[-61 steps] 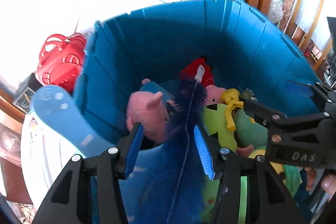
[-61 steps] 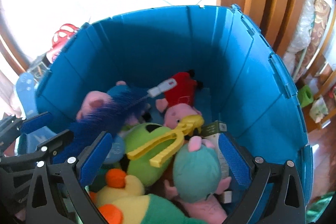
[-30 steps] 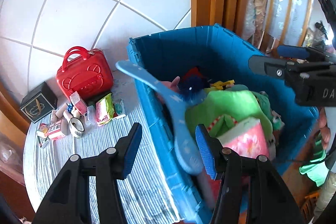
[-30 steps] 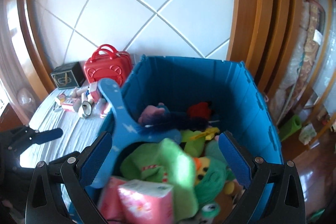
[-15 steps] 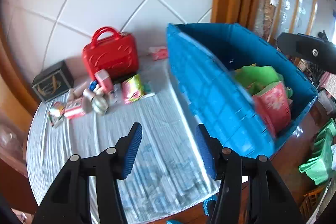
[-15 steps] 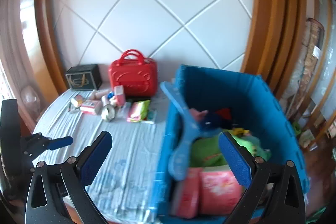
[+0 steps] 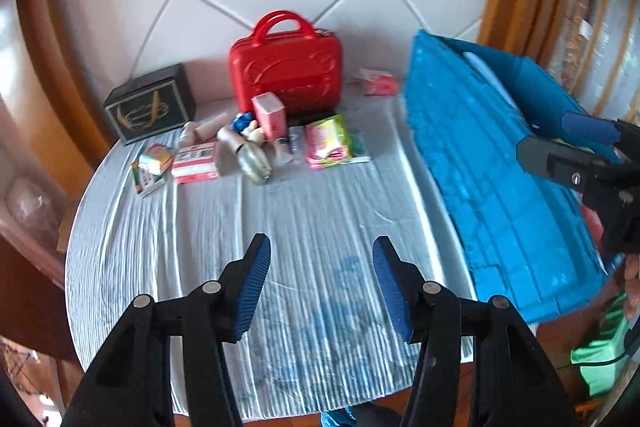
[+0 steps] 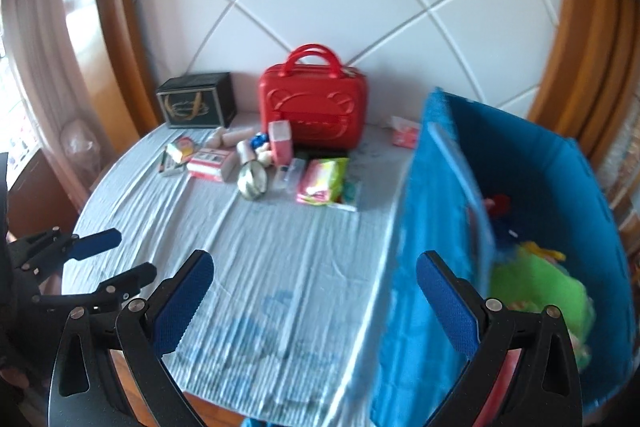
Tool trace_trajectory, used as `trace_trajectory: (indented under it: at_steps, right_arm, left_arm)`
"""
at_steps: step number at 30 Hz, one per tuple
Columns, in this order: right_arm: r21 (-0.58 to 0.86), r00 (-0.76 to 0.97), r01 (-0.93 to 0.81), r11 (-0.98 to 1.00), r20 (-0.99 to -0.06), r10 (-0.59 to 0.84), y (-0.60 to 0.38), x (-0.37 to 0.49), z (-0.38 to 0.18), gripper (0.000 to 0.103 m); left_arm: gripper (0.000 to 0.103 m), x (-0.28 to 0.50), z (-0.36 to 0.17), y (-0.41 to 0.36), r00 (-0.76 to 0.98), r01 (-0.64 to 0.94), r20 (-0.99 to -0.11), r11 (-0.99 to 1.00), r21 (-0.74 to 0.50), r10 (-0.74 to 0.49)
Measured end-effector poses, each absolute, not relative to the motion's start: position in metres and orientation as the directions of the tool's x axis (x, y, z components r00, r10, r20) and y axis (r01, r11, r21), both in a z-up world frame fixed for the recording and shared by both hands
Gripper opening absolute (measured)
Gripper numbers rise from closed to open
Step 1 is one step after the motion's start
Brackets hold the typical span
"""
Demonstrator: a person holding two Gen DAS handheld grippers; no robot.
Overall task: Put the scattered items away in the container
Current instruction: 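Withdraw both open tools from the bin back over the table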
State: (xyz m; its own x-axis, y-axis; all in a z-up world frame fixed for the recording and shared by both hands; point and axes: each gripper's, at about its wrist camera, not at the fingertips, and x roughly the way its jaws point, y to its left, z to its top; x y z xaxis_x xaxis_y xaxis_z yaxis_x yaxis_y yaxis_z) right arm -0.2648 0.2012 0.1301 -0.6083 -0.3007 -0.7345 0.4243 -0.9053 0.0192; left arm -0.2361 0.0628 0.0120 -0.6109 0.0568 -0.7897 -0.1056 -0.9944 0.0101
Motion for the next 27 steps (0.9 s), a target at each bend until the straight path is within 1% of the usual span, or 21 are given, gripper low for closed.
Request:
trace_trajectory:
  at_steps: [3, 9, 13, 16, 21, 24, 27]
  right_arm:
    - [0.046, -0.588, 0.451, -0.891, -0.736, -0.335, 0.188, -0.288, 0.12, 0.103]
    - [0.064, -0.543, 0.504, -0.861, -0.752, -0.373, 0.157, -0.329, 0.084, 0.103]
    - [0.045, -0.51, 0.519, -0.853, -0.785, -0.352, 0.14, -0.345, 0.056, 0.103]
    - [0.006, -0.532, 0.507, -0.862, -0.785, -0.318, 0.135, -0.347, 0.049, 0.103]
    - [0.02, -0.552, 0.467, -0.884, -0.774, -0.31, 0.136, -0.348, 0.044, 0.103]
    - [0.035, -0.549, 0.424, -0.905, -0.784, -0.288, 0.133, -0.354, 0.034, 0.103]
    - [0.06, -0.539, 0.379, -0.924, -0.797, -0.273, 0.127, -0.362, 0.022, 0.103]
  left_arm:
    - [0.052, -0.255, 0.01, 0.054, -0.609, -0.075, -0.793, -0.996, 0.041, 0.013]
    - [0.052, -0.286, 0.003, 0.022, -0.606, 0.031, -0.793, -0.999, 0.044, -0.054]
    - [0.052, -0.295, -0.005, -0.006, -0.602, 0.089, -0.795, -0.996, 0.029, -0.077]
    - [0.052, -0.302, -0.014, -0.024, -0.601, 0.114, -0.796, -0.993, 0.013, -0.08]
    - [0.052, -0.323, -0.039, -0.047, -0.583, 0.106, -0.81, -0.994, 0.003, -0.064]
    - [0.052, -0.337, -0.052, -0.06, -0.578, 0.063, -0.816, -0.998, -0.017, -0.023]
    - [0.052, -0.352, -0.064, -0.073, -0.581, 0.035, -0.814, -0.999, -0.019, -0.005]
